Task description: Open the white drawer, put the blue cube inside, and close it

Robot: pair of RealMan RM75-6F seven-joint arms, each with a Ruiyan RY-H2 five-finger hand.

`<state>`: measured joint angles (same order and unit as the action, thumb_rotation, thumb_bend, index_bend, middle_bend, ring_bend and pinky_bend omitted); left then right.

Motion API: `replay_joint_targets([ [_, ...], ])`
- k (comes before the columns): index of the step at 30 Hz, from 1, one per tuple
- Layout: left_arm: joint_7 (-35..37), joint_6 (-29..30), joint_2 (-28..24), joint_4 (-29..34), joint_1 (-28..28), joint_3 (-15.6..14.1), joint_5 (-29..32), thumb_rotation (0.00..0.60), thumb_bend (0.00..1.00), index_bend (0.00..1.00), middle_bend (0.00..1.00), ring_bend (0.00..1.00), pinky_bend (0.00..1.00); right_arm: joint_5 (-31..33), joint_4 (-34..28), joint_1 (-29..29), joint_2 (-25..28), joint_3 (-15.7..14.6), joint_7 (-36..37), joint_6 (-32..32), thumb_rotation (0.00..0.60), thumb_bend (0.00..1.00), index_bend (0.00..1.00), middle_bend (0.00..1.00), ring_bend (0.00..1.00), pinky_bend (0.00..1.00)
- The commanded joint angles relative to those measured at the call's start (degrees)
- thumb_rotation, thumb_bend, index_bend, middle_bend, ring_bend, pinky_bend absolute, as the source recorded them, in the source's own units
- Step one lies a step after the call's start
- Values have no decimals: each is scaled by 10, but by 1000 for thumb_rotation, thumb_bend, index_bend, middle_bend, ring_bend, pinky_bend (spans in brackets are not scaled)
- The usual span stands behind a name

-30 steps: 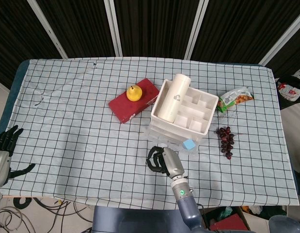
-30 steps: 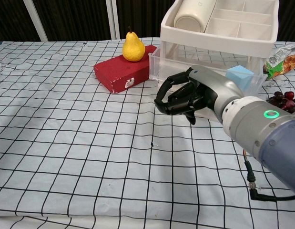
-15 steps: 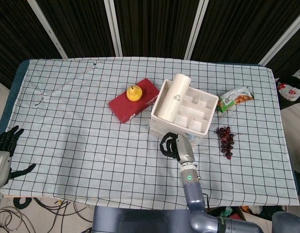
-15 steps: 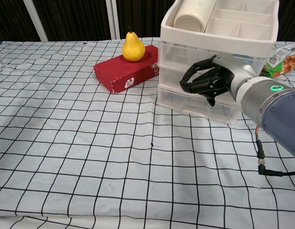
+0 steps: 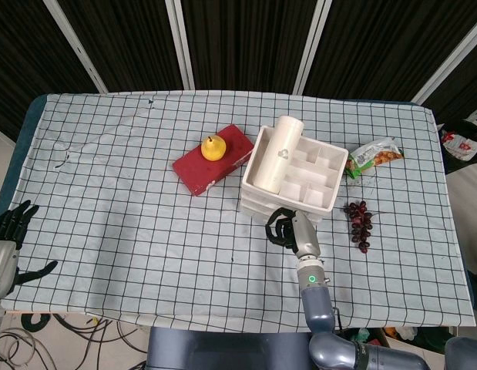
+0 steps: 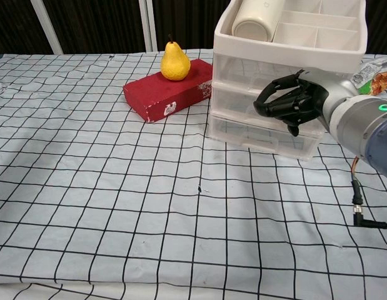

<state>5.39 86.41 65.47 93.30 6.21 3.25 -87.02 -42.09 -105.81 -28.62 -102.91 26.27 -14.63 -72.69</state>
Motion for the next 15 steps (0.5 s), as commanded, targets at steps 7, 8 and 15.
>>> replay_joint_targets([
  [7, -2, 1, -1, -1, -1, -1, -1, 600, 53, 0, 0, 0, 0, -131, -103, 67, 125, -123, 8, -8, 600, 553, 778, 808, 843, 778],
  [8, -2, 2, -2, -1, -1, -1, -1, 600, 53, 0, 0, 0, 0, -151, -108, 74, 145, -136, 7, -10, 600, 554, 778, 805, 839, 775],
  [15, -11, 4, -1, -3, -2, -1, -3, 600, 53, 0, 0, 0, 0, -340, -82, 136, 308, -225, 10, -63, 600, 515, 662, 640, 685, 605],
])
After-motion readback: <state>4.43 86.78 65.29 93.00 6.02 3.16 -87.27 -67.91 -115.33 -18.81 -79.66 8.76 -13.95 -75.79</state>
